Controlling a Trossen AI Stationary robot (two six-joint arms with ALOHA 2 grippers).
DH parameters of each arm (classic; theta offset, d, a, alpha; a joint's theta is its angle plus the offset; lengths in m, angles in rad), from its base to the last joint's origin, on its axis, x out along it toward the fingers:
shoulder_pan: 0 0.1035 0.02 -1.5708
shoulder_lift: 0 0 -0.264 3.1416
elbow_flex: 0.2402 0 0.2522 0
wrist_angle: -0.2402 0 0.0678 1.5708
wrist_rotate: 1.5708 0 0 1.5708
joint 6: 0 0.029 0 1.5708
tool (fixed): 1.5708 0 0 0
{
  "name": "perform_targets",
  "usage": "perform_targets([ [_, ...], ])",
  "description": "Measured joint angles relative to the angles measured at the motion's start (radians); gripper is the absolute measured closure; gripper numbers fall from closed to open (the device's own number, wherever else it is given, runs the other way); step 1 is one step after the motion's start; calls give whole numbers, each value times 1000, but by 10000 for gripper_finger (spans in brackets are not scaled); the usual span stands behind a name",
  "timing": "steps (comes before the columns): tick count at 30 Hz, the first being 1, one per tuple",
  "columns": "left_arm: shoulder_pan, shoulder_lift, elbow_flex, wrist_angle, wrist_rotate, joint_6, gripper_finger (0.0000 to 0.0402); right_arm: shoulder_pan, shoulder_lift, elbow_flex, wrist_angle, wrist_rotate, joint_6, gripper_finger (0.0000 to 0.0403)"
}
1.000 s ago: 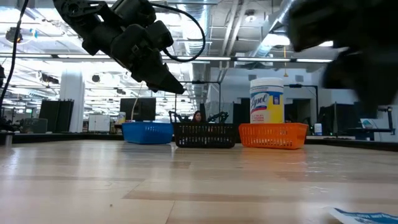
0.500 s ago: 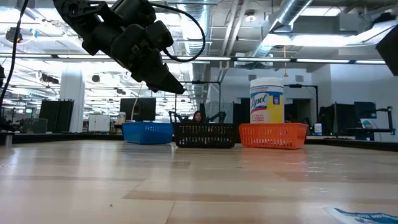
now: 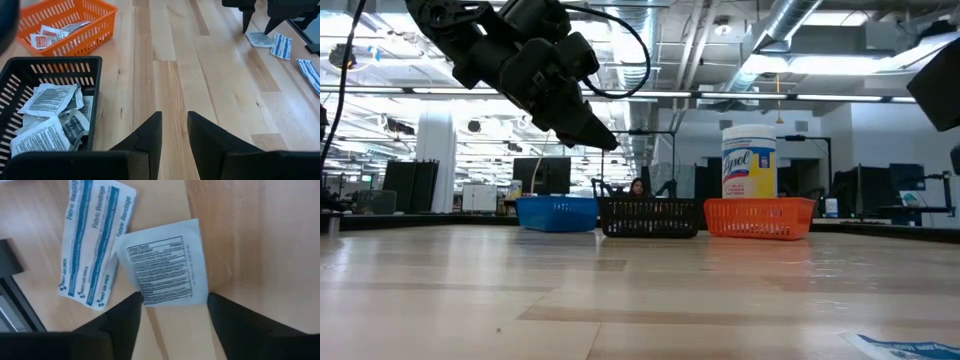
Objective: Pick & Place First Aid Supplies
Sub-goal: Put the towelette pack into the black bin
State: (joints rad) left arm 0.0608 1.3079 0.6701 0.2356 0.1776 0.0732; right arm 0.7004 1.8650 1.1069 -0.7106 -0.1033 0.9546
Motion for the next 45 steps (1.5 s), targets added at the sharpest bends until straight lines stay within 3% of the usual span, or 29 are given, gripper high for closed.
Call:
perform_targets([
  [14,0,0,0,-2,0,0,309,-54,-4,17,18,-27,-50,388],
  [20,0,0,0,-1,0,-2,309,-96,-64,13,-24,10,-88,380],
  [23,0,0,0,12,0,-2,309,-125,-118,13,-64,158,-144,378],
  [30,0,0,0,96,0,-29,309,-236,-175,14,-36,935,-332,396],
  [33,0,0,0,174,0,-82,309,-307,-165,15,53,1145,-422,394],
  [36,0,0,0,242,-28,-82,309,-389,-144,12,171,1167,-552,386],
  [39,3,0,0,280,-115,-80,309,-460,-124,18,303,1101,-657,380],
  [42,6,6,0,303,-199,-86,309,-499,-121,13,343,1098,-677,384],
  [45,5,32,1,308,-212,-112,309,-517,-125,16,348,1090,-677,391],
])
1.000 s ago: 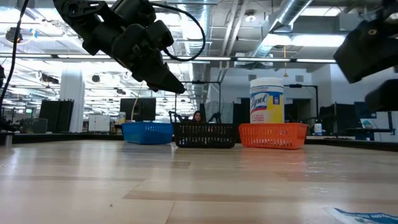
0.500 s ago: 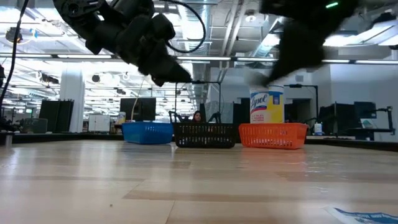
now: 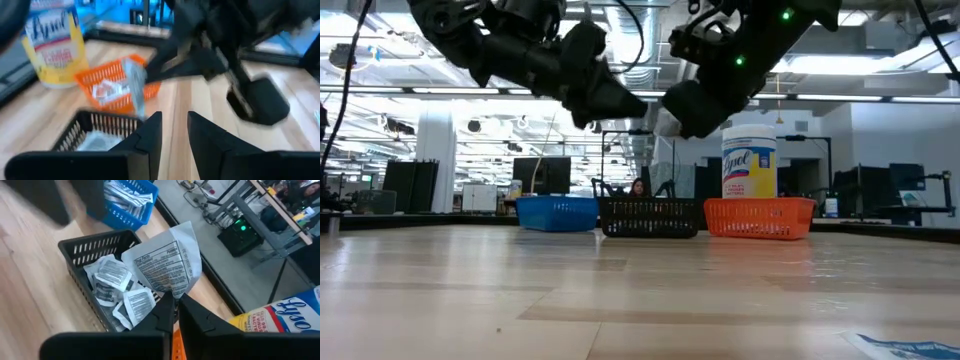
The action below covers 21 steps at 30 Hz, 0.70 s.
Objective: Pick & Place First Aid Supplies
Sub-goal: Put the towelette pack into the black bin
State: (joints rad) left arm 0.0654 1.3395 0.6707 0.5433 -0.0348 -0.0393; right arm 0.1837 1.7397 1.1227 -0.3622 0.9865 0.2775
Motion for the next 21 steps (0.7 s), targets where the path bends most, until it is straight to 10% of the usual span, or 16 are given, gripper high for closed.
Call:
perform_targets([
  [21,54,161,-1,259,9,-3,309,-2,1,-1,70,-22,0,387],
])
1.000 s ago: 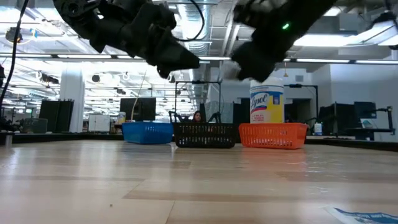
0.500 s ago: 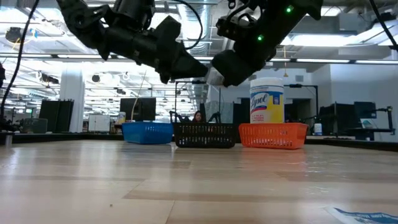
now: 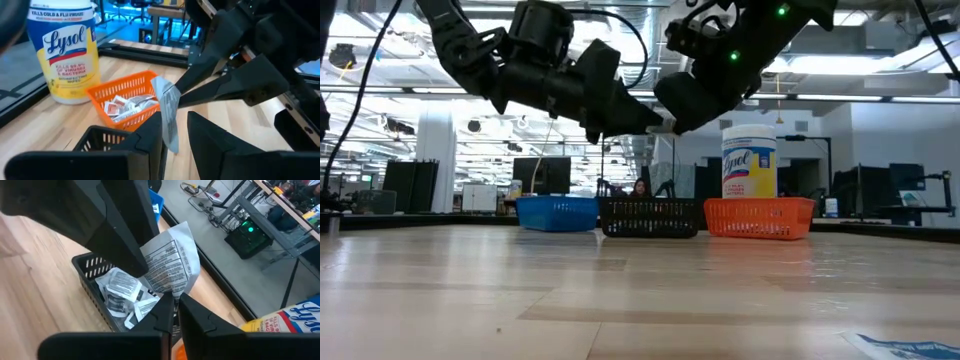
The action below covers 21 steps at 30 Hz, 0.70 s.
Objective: Pick & Place First Aid Supplies
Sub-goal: Put the towelette pack into the black bin
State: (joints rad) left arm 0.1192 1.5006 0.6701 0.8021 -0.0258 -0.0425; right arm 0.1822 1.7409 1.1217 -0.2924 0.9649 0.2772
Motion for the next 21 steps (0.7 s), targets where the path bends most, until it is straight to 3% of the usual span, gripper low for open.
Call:
perform_targets([
  [8,1,1,0,8,27,33,312,0,0,0,0,0,-22,385],
  [15,1,1,0,12,62,69,388,-7,0,0,39,0,-47,372],
  [21,0,1,0,0,71,159,393,23,0,0,37,1,-110,334],
])
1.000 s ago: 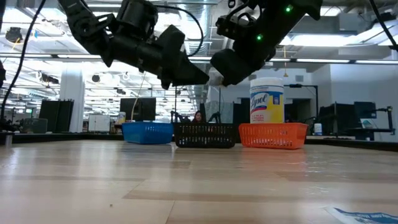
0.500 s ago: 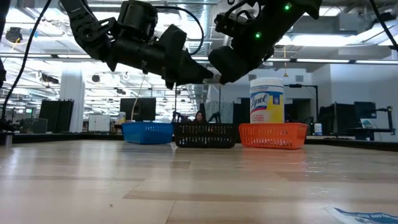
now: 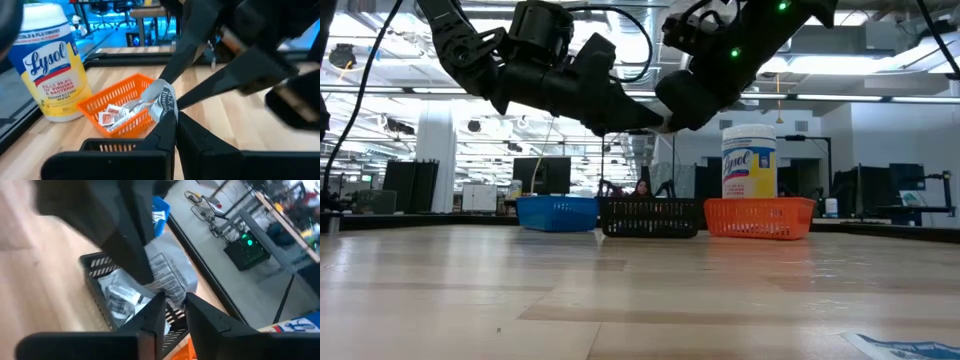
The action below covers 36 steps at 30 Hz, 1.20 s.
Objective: Pick & Place First Aid Supplies
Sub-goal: Put the towelette pack into the black bin
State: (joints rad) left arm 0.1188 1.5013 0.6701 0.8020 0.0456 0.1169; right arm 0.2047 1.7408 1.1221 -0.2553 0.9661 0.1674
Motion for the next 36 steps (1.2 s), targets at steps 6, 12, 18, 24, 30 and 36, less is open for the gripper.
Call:
perform_targets([
  [6,0,0,0,-68,0,101,393,63,-57,11,-110,-43,-36,294],
  [12,1,0,0,-86,128,207,393,105,-150,22,-101,-110,-57,265],
  [18,-9,0,0,-80,363,355,393,55,-150,21,-94,-441,-134,255],
  [24,-8,0,0,-74,363,365,393,-4,-99,21,-26,-602,-178,257],
  [30,-8,0,0,-78,362,365,393,-38,-108,21,-46,-605,-171,276],
  [36,-8,-1,0,-85,364,366,393,-41,-113,21,-58,-649,-178,320],
])
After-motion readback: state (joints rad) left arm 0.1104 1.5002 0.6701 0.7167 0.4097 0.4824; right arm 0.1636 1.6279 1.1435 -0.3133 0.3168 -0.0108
